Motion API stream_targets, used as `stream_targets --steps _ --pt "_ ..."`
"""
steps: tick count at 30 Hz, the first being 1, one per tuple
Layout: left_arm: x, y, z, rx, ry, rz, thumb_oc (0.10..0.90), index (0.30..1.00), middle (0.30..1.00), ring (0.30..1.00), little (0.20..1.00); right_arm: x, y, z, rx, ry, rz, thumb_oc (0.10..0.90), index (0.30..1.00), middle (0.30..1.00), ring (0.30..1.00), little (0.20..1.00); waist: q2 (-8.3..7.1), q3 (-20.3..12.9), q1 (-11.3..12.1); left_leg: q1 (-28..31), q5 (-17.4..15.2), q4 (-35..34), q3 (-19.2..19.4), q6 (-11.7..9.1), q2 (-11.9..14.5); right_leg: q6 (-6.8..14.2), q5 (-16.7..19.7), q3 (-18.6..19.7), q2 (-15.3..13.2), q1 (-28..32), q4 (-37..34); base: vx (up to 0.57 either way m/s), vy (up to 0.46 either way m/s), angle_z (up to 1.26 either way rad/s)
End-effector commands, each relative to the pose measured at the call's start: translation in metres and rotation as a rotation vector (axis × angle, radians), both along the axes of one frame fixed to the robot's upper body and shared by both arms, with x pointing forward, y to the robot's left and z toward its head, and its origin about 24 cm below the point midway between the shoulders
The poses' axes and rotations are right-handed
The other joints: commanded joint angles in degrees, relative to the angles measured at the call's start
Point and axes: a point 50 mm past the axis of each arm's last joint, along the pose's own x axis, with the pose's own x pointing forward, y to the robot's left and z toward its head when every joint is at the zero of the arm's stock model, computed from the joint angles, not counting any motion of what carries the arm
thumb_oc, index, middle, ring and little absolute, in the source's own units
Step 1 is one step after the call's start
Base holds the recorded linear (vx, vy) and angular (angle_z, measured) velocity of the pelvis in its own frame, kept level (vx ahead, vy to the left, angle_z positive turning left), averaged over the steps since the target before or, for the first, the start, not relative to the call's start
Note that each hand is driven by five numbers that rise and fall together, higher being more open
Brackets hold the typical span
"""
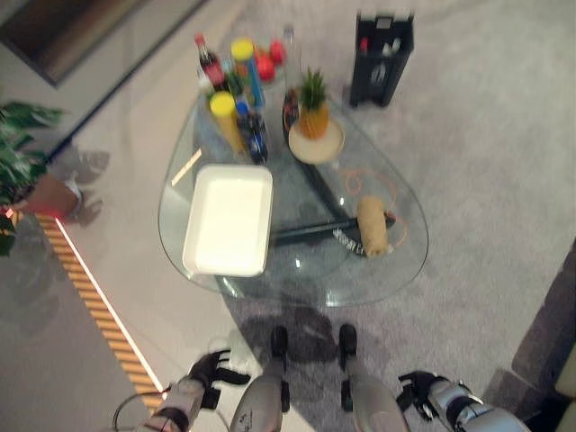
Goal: Wipe the table with a cloth and put it in the basket.
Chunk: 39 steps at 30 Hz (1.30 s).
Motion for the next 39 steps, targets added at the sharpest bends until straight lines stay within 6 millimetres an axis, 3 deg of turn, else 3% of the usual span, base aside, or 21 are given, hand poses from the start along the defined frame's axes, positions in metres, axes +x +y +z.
stream_targets --steps 1,6,7,9,13,18,28,35,39 --pt "0.018 0.004 0.013 0.008 -0.075 0.009 0.8 0.9 0.9 0.9 0.9 -0.005 -0.014 0.002 -0.04 -0.014 -0.062 0.8 0.9 0.9 0.9 0.9 -1.18 0.98 0.1 -3.48 -0.93 3.82 -3.48 0.7 -2.65 0.05 -3.34 -1.21 -0.6 -3.57 8.48 -0.15 -0.02 0.14" --pt "0.034 0.009 0.027 0.01 -0.142 0.012 0.8 0.9 0.9 0.9 0.9 0.016 -0.016 0.015 -0.046 -0.101 -0.079 0.8 0.9 0.9 0.9 0.9 -1.01 3.17 0.13 -10.26 -1.53 9.65 -3.2 0.83 -3.78 -0.35 -5.08 -1.81 -0.68 -10.33 14.47 -0.15 -0.034 0.1" --pt "0.041 0.013 0.034 0.012 -0.166 0.024 0.8 0.9 0.9 0.9 0.9 0.027 -0.017 0.022 -0.056 -0.151 -0.093 0.8 0.9 0.9 0.9 0.9 -1.26 3.84 0.18 -14.92 -2.35 14.22 -3.15 1.04 -4.44 -0.53 -6.05 -2.03 -0.87 -14.83 18.42 -0.11 -0.043 0.05" --pt "0.041 0.013 0.034 0.012 -0.167 0.026 0.8 0.9 0.9 0.9 0.9 0.028 -0.017 0.023 -0.057 -0.156 -0.095 0.8 0.9 0.9 0.9 0.9 -1.29 3.89 0.17 -15.59 -2.5 14.91 -3.12 1.07 -4.53 -0.56 -6.19 -2.01 -0.88 -15.45 18.98 -0.1 -0.043 0.13" --pt "0.042 0.021 0.037 0.023 -0.167 0.027 0.8 0.9 0.9 0.9 0.9 0.046 -0.019 0.037 -0.091 -0.261 -0.132 0.8 0.9 0.9 0.9 0.9 -1.45 5.19 -0.22 -25.33 -6.67 26.96 -3.24 1.79 -4.41 -1.76 -9.23 -0.55 -0.47 -24.74 28.28 -0.09 -0.056 0.21" --pt "0.04 0.021 0.036 0.031 -0.159 0.016 0.8 0.9 0.9 0.9 0.9 0.051 -0.022 0.042 -0.106 -0.332 -0.157 0.8 0.9 0.9 0.9 0.9 -1.51 5.53 0.08 -30.43 -8.81 32.03 -3.69 2.47 -4.36 -2.43 -11.03 -0.54 -0.33 -30.12 34.15 0.01 -0.019 0.0" --pt "0.039 0.02 0.035 0.03 -0.166 0.002 0.8 0.9 0.9 0.9 0.9 0.057 -0.025 0.051 -0.148 -0.46 -0.228 0.8 0.9 0.9 0.9 0.9 -1.66 5.53 0.1 -32.49 -9.17 33.2 -3.82 2.23 -4.77 -2.66 -10.8 -0.87 -0.14 -31.84 34.6 0.01 -0.014 -0.05" --pt "0.033 0.023 0.031 0.029 -0.161 0.012 0.8 0.9 0.9 0.9 0.9 0.056 -0.05 0.064 -0.15 -0.609 -0.53 0.8 0.9 0.9 0.9 0.9 -1.75 5.53 -0.02 -32.57 -9.86 34.44 -3.51 1.86 -4.78 -2.79 -10.9 -0.89 -0.06 -31.45 35.14 0.01 0.001 -0.02" --pt "0.033 0.025 0.031 0.033 -0.159 0.012 0.8 0.9 0.9 0.9 0.9 0.066 -0.064 0.084 -0.087 -0.761 -0.692 0.8 0.9 0.9 0.9 0.9 -1.89 5.53 0.12 -32.23 -10.12 34.38 -3.46 1.8 -4.77 -2.69 -10.9 -0.89 -0.03 -30.92 34.83 0.01 -0.012 0.11"
